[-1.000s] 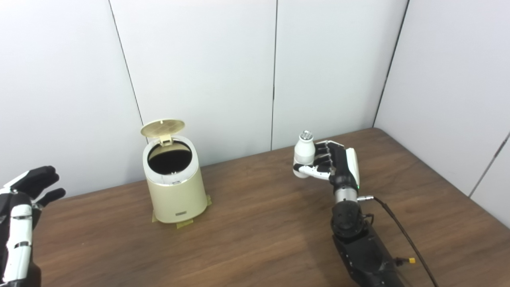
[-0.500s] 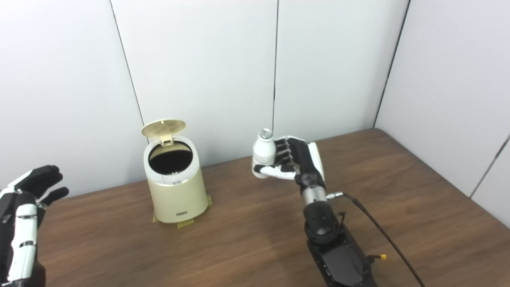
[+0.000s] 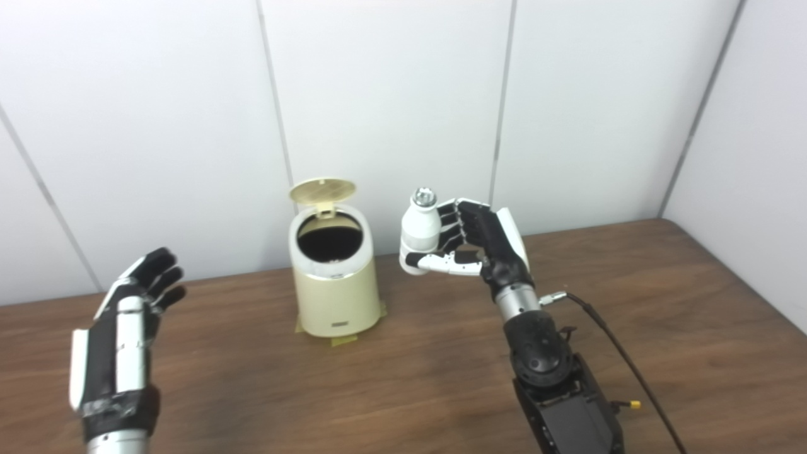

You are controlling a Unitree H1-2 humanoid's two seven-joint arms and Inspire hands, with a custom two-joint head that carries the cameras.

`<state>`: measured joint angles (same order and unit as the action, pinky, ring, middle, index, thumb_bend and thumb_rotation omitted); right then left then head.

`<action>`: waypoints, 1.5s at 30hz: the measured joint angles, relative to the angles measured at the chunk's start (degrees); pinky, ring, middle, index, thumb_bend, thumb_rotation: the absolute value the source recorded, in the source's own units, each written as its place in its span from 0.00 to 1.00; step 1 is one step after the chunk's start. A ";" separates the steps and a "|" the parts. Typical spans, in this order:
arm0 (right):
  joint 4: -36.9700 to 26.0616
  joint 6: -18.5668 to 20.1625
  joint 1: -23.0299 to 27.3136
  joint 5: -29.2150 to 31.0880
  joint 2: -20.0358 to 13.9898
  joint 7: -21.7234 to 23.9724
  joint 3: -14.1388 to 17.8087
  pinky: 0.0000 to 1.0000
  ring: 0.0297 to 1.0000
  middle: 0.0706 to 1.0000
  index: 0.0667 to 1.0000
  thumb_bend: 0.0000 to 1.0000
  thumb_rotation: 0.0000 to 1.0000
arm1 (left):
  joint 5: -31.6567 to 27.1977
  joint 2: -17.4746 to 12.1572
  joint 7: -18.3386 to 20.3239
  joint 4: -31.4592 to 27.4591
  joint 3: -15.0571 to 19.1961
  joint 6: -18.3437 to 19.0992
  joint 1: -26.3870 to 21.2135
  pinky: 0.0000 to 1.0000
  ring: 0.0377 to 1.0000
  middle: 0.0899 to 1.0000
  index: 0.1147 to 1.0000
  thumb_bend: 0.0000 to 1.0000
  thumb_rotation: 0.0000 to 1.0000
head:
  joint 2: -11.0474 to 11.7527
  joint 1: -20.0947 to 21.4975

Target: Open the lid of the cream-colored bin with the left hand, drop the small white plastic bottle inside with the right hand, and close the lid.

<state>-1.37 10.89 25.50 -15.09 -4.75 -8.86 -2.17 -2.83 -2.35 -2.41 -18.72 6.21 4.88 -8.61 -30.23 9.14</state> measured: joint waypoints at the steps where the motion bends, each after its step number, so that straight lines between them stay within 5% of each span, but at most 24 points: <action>1: -0.45 0.09 0.17 -0.08 0.26 0.27 -0.27 0.34 0.40 0.47 0.45 0.52 0.00 | 0.46 0.18 -0.12 0.36 -0.15 -0.37 0.06 0.79 0.82 0.81 0.79 0.29 0.79 | 0.09 -0.61; 14: -0.61 1.17 3.23 -1.65 4.10 1.82 -2.45 0.35 0.41 0.45 0.46 0.52 0.00 | 2.99 1.79 -1.60 2.33 -1.27 -2.03 0.51 0.76 0.79 0.78 0.76 0.34 0.73 | 0.88 -4.48; 20: 4.75 -1.13 5.76 -1.49 4.96 1.58 -2.55 0.35 0.42 0.44 0.46 0.52 0.00 | 4.37 2.41 -2.12 2.60 -1.64 -3.03 0.60 0.79 0.82 0.80 0.77 0.32 0.77 | 0.97 -5.27; 31: 16.62 -11.69 7.98 -3.22 6.49 -5.34 -2.97 0.33 0.39 0.45 0.47 0.52 0.00 | 4.00 3.43 -1.52 0.30 -2.96 2.55 1.99 0.81 0.85 0.83 0.79 0.33 0.83 | 1.05 -6.15; 45: 33.53 -29.43 13.98 -7.94 7.59 -20.25 -3.08 0.34 0.39 0.42 0.49 0.52 0.00 | 4.20 3.53 -1.57 0.19 -3.57 2.69 2.36 0.82 0.86 0.83 0.79 0.34 0.82 | 1.32 -6.77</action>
<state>32.15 -18.54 39.48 -23.02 2.84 -29.10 -5.25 1.37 1.18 -3.98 -18.53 2.64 7.58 -6.25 -28.92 2.37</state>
